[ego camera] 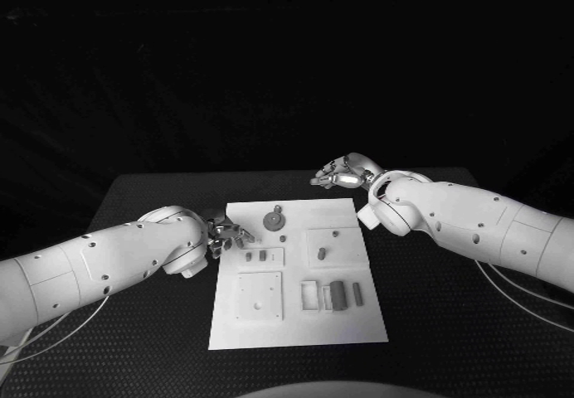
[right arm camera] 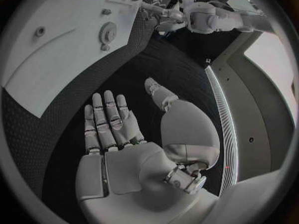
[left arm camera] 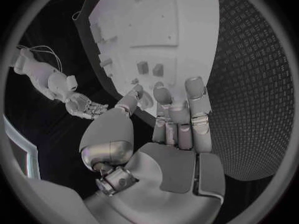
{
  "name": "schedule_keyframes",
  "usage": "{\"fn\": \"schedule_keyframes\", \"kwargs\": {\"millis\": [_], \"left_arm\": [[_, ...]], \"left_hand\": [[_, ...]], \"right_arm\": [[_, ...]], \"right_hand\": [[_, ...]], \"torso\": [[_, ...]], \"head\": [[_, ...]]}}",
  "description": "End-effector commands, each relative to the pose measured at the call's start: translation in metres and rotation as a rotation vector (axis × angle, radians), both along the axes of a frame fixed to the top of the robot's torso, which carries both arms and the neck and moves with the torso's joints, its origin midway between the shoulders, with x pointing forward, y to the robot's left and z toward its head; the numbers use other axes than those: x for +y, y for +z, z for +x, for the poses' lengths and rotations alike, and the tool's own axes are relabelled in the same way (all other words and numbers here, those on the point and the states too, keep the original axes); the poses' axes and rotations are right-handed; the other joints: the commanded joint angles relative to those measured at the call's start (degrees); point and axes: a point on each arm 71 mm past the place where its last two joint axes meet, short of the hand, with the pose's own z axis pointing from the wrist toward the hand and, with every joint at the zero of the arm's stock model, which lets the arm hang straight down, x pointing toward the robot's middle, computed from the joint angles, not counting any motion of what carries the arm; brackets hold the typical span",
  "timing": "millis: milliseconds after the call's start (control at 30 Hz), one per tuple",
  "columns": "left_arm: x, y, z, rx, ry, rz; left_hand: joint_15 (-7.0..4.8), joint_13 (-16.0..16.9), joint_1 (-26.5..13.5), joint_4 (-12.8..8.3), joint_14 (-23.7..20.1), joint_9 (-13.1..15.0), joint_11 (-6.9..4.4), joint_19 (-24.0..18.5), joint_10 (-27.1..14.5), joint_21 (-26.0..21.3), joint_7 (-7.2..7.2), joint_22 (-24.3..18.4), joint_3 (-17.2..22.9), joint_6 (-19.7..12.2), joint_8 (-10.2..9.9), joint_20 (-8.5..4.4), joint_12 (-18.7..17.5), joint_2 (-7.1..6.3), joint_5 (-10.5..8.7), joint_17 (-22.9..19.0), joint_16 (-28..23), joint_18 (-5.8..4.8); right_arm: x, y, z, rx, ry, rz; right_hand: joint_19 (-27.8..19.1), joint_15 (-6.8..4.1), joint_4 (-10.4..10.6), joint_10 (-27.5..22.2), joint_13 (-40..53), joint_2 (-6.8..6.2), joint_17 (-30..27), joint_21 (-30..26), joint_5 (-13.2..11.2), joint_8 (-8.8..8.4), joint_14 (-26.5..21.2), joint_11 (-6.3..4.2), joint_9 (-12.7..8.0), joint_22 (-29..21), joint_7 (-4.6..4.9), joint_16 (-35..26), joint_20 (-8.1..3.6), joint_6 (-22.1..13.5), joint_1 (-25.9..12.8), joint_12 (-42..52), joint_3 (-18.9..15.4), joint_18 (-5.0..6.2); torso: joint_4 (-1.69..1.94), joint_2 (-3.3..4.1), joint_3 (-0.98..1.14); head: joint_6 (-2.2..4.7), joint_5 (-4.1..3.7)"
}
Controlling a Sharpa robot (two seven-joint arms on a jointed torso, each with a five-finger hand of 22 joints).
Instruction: Assemble the parts on the task board
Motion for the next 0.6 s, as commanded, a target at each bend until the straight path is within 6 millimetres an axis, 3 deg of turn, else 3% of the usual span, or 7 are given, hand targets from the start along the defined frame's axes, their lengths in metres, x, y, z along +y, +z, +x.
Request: {"fn": "schedule_keyframes", "kwargs": {"millis": [33, 200, 300, 400, 433, 500, 600], "left_arm": [[0.001, 0.006, 0.002, -0.021, 0.014, -0.028], [0.002, 0.022, 0.009, -0.056, 0.048, -0.124], [-0.002, 0.026, 0.012, -0.075, 0.052, -0.222], [-0.009, 0.03, 0.015, -0.127, -0.006, -0.274], [-0.01, 0.031, 0.016, -0.149, -0.02, -0.277], [-0.016, 0.036, 0.019, -0.235, -0.101, -0.262], [-0.025, 0.041, 0.021, -0.325, -0.204, -0.223]], "left_hand": [[-0.35, 0.1, -0.6, -0.1, 0.0, 0.1, -0.04, -0.2, 0.0, -0.4, 0.2, 0.8, -0.3, 0.2, -0.3, -0.36, -0.2, 0.07, -0.09, 0.1, -0.1, 0.76], [-0.13, -0.1, -0.4, -0.7, -0.8, 0.0, 0.31, -0.9, -1.0, -0.9, 0.59, 0.6, -0.5, -1.2, -1.0, -0.46, -0.7, 0.47, -0.04, -0.2, -0.7, 0.89], [2.25, -1.6, 1.0, -2.6, -4.9, -0.5, 2.41, -5.8, -5.8, -4.2, 2.72, -0.7, 0.0, -5.8, -3.1, 0.1, -3.8, 1.93, 0.5, -1.9, -4.5, 0.55], [5.64, -5.5, 5.5, -2.4, -12.8, -1.6, 6.02, -14.5, -14.2, -10.7, 5.97, -4.0, 2.4, -10.3, -5.4, 3.35, -10.6, 2.3, 0.81, -5.6, -12.5, -0.81], [6.43, -6.4, 6.2, -2.8, -14.1, -1.7, 6.7, -16.1, -15.6, -12.0, 6.59, -4.9, 2.9, -10.9, -5.7, 4.19, -12.1, 2.38, 0.79, -6.4, -14.3, -0.85], [10.01, -11.8, 9.8, -2.5, -16.7, -2.7, 9.55, -19.2, -18.0, -16.8, 8.15, -9.0, 5.3, -12.3, -6.3, 7.63, -18.6, 2.7, 0.6, -9.5, -21.1, -0.71], [12.88, -17.7, 15.8, -3.1, -20.6, -3.9, 11.88, -22.6, -20.1, -20.7, 8.02, -12.0, 6.9, -13.3, -7.0, 10.41, -25.7, 1.41, 0.32, -11.9, -26.7, -0.62]], "right_arm": [[0.0, 0.0, 0.0, -0.001, 0.009, 0.0], [-0.001, -0.001, 0.0, 0.001, 0.009, 0.0], [-0.001, -0.001, 0.0, 0.001, 0.007, -0.002], [-0.003, -0.001, 0.001, 0.001, 0.003, -0.003], [-0.003, -0.001, 0.001, 0.001, 0.002, -0.003], [-0.003, -0.001, 0.002, 0.001, 0.002, -0.004], [-0.003, -0.001, 0.002, 0.001, 0.003, -0.004]], "right_hand": [[-0.2, 0.13, 0.0, -0.6, -0.1, 0.39, 0.1, -0.3, -0.1, 0.38, -0.4, 0.0, -0.1, 0.1, 1.96, -0.3, 0.11, -0.5, -0.1, 0.2, -0.3, -0.38], [-0.2, 0.13, 0.0, -0.6, -0.1, 0.4, 0.1, -0.3, -0.1, 0.39, -0.4, 0.0, -0.1, 0.1, 1.96, -0.3, 0.11, -0.5, 0.0, 0.2, -0.3, -0.38], [-0.2, 0.13, 0.0, -0.6, -0.1, 0.41, 0.1, -0.3, -0.1, 0.39, -0.4, 0.0, -0.1, 0.1, 1.96, -0.3, 0.11, -0.5, 0.0, 0.2, -0.3, -0.37], [-0.2, 0.13, 0.0, -0.6, -0.1, 0.42, 0.1, -0.4, -0.1, 0.39, -0.4, 0.0, -0.1, 0.1, 1.96, -0.3, 0.1, -0.5, 0.0, 0.2, -0.3, -0.37], [-0.2, 0.13, 0.0, -0.6, -0.1, 0.42, 0.1, -0.4, -0.1, 0.39, -0.4, 0.0, -0.1, 0.1, 1.96, -0.3, 0.1, -0.5, 0.0, 0.2, -0.3, -0.37], [-0.2, 0.13, 0.0, -0.6, -0.1, 0.43, 0.1, -0.4, -0.1, 0.4, -0.4, 0.0, -0.1, 0.1, 1.96, -0.3, 0.1, -0.5, 0.0, 0.2, -0.2, -0.36], [-0.2, 0.12, 0.0, -0.6, -0.1, 0.44, 0.1, -0.4, -0.1, 0.4, -0.4, 0.0, -0.1, 0.1, 1.96, -0.3, 0.1, -0.5, 0.0, 0.3, -0.2, -0.36]], "torso": [[0.03, -0.02, -0.06], [0.07, -0.06, 0.05], [0.05, 0.0, 0.04], [0.0, 0.02, 0.03], [-0.01, 0.02, 0.02], [0.01, 0.01, 0.02], [0.02, 0.02, 0.08]], "head": [[0.16, -0.04], [0.37, -0.12], [0.56, -0.17], [0.74, -0.19], [0.83, -0.21], [0.9, -0.23], [1.06, -0.17]]}}
